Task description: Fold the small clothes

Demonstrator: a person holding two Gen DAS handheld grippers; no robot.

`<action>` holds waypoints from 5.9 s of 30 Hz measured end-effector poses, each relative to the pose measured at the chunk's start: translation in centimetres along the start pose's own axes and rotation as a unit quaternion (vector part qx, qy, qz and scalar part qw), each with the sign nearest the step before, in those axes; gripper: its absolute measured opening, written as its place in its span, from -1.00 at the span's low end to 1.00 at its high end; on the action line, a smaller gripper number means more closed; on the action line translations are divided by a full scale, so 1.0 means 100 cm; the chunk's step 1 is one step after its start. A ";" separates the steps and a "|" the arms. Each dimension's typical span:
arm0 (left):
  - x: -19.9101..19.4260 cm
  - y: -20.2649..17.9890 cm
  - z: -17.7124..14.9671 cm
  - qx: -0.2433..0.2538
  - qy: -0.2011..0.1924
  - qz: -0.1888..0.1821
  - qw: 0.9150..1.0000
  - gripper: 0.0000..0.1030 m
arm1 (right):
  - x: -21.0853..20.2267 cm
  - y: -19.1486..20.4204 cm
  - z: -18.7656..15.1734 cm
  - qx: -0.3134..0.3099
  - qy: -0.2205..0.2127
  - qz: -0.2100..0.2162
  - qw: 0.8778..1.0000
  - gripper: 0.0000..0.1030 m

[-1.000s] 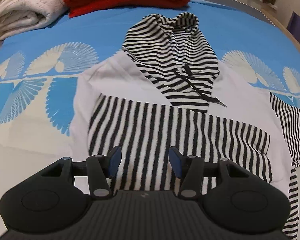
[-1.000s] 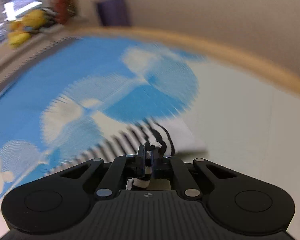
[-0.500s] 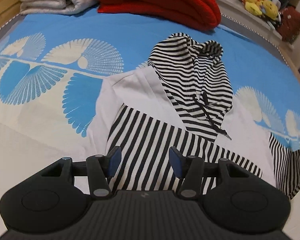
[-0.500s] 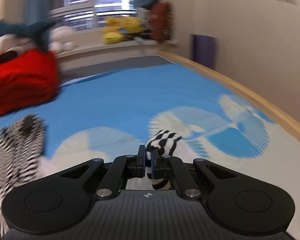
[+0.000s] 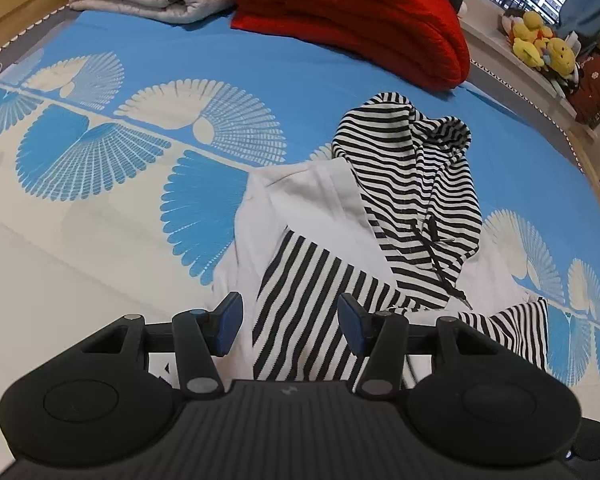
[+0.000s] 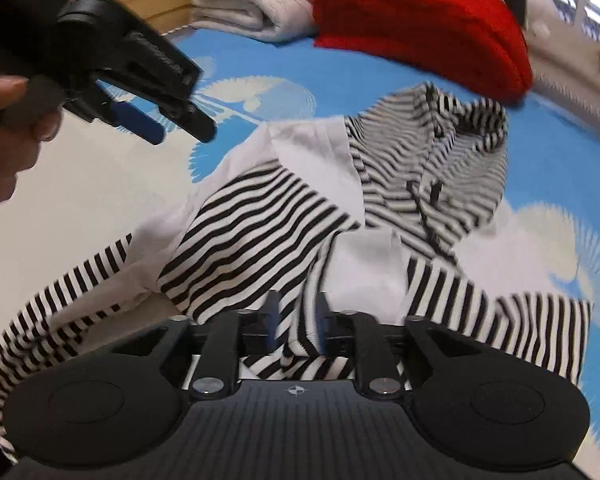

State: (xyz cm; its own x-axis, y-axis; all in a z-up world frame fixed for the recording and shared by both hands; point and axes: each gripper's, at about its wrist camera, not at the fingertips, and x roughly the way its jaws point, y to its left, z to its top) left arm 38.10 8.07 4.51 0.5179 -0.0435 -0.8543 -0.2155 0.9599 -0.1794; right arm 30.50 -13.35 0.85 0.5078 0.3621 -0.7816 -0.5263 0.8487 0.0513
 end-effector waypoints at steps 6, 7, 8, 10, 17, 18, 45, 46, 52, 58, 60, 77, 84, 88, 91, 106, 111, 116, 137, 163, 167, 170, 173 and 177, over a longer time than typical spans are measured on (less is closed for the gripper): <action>0.001 -0.001 -0.001 0.000 0.002 -0.001 1.000 0.12 | -0.010 -0.030 0.014 0.098 -0.017 -0.051 0.994 -0.25; 0.002 -0.002 -0.001 0.000 0.003 0.000 1.000 0.12 | -0.012 -0.036 0.012 0.111 -0.021 -0.061 0.992 -0.23; 0.002 -0.003 -0.001 0.001 0.004 0.000 1.000 0.12 | -0.014 -0.041 0.012 0.123 -0.025 -0.071 0.990 -0.22; 0.004 -0.006 -0.002 0.002 0.004 0.001 1.000 0.12 | -0.017 -0.053 0.008 0.142 -0.033 -0.087 0.985 -0.21; 0.009 -0.015 -0.003 0.007 0.006 0.002 1.000 0.12 | -0.032 -0.074 0.007 0.181 -0.066 -0.115 0.974 -0.21; 0.009 -0.016 -0.003 0.008 0.006 0.002 1.000 0.12 | -0.034 -0.077 0.007 0.186 -0.070 -0.117 0.973 -0.21; 0.030 -0.061 -0.014 0.046 0.018 0.008 0.999 0.12 | -0.053 -0.132 -0.018 0.287 -0.052 -0.171 0.941 -0.16; 0.031 -0.063 -0.014 0.048 0.018 0.009 0.999 0.12 | -0.054 -0.134 -0.020 0.290 -0.051 -0.171 0.940 -0.16; 0.039 -0.077 -0.018 0.059 0.024 0.012 0.998 0.12 | -0.060 -0.143 -0.026 0.302 -0.048 -0.174 0.936 -0.15; 0.048 -0.089 -0.025 0.071 0.032 0.011 0.997 0.12 | -0.065 -0.147 -0.029 0.316 -0.047 -0.172 0.932 -0.11; 0.050 -0.090 -0.024 0.070 0.032 0.009 0.997 0.12 | -0.067 -0.149 -0.030 0.320 -0.047 -0.172 0.930 -0.08; 0.070 -0.119 -0.047 0.094 0.067 -0.108 0.987 0.25 | -0.075 -0.175 -0.037 0.379 -0.053 -0.167 0.909 -0.07; 0.083 -0.156 -0.086 0.217 0.056 -0.076 0.971 0.12 | -0.070 -0.177 -0.035 0.399 -0.051 -0.158 0.902 -0.07; 0.074 -0.147 -0.081 0.234 0.036 -0.046 0.971 -0.85 | -0.065 -0.172 -0.033 0.406 -0.046 -0.152 0.900 -0.07; 0.039 -0.125 -0.054 0.187 -0.009 -0.037 0.982 -0.85 | -0.061 -0.168 -0.032 0.411 -0.042 -0.145 0.899 -0.07; 0.031 0.018 -0.024 -0.072 0.054 0.012 0.996 -0.59 | -0.018 -0.158 -0.068 0.499 0.044 -0.115 0.858 -0.07; 0.020 0.008 -0.018 -0.053 0.011 0.005 0.999 -0.55 | -0.006 -0.160 -0.079 0.514 0.071 -0.126 0.846 -0.07; 0.039 0.017 -0.017 -0.047 0.040 0.022 0.998 -0.27 | -0.003 -0.159 -0.074 0.503 0.070 -0.132 0.851 -0.07; 0.044 0.028 -0.021 -0.007 0.011 0.113 0.994 -0.82 | 0.014 -0.146 -0.060 0.400 0.103 -0.118 0.903 0.05; 0.043 -0.066 -0.033 0.087 -0.070 0.036 0.993 0.05 | -0.037 -0.152 -0.035 0.236 0.040 -0.228 0.944 0.15; 0.042 -0.074 -0.034 0.132 -0.121 0.041 0.983 0.05 | -0.043 -0.155 -0.039 0.210 0.042 -0.235 0.948 0.16; 0.042 -0.073 -0.032 0.161 -0.149 0.052 0.974 0.05 | -0.046 -0.160 -0.042 0.184 0.048 -0.251 0.949 0.17; 0.044 -0.068 -0.024 0.164 -0.160 0.048 0.972 0.05 | -0.048 -0.165 -0.044 0.160 0.051 -0.272 0.948 0.18; 0.058 -0.067 0.001 0.163 -0.163 0.052 0.972 0.05 | -0.049 -0.174 -0.048 0.152 0.054 -0.280 0.946 0.20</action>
State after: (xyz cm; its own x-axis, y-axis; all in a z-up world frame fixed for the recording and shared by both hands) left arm 42.57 1.45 0.80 0.7541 0.0983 -0.6494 -0.0350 0.9933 0.1097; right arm 33.88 -31.71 0.81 0.5679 -0.2045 -0.7973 0.0336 0.9736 -0.2258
